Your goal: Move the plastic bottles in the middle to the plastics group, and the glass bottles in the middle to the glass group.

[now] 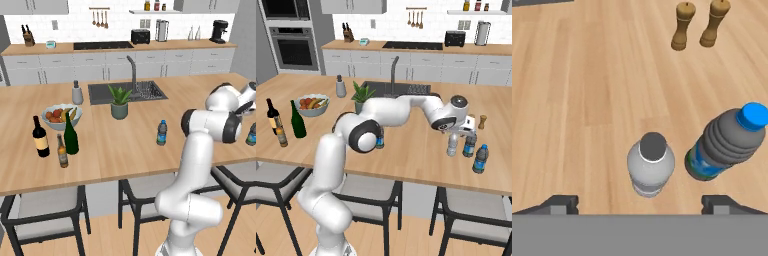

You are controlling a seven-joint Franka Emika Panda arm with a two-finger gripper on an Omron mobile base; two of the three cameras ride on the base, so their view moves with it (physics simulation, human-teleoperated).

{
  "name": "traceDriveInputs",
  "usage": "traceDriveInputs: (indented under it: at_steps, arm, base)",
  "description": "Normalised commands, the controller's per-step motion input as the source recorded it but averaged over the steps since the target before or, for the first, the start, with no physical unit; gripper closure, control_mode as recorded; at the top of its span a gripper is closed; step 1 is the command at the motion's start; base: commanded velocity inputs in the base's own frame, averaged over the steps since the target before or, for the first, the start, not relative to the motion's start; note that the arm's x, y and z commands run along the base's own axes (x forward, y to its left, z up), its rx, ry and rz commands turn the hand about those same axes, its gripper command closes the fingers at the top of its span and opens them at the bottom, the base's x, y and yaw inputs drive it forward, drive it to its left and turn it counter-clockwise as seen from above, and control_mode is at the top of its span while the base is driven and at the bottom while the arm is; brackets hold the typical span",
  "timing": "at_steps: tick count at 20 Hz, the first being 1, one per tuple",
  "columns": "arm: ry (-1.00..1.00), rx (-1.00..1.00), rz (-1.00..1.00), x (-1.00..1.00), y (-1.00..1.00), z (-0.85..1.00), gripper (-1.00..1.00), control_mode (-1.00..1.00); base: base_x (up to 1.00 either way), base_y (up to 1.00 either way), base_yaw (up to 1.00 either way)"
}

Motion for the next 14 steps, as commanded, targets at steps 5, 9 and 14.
traceDriveInputs:
  at_steps: [5,9,14]
  arm:
    - [0.01,0.0,0.0,-0.53,0.59,0.19,-1.0,-1.0]
    - [0.28,-0.03,0.01,-0.23,1.0,0.14,-1.0,-1.0]
    - [0.43,0.0,0.11,-0.12,1.0,0.01,-1.0,-1.0]
  base:
    - [0.0,0.0,0.0]
    - [0.0,0.0,0.0]
    - [0.0,0.0,0.0]
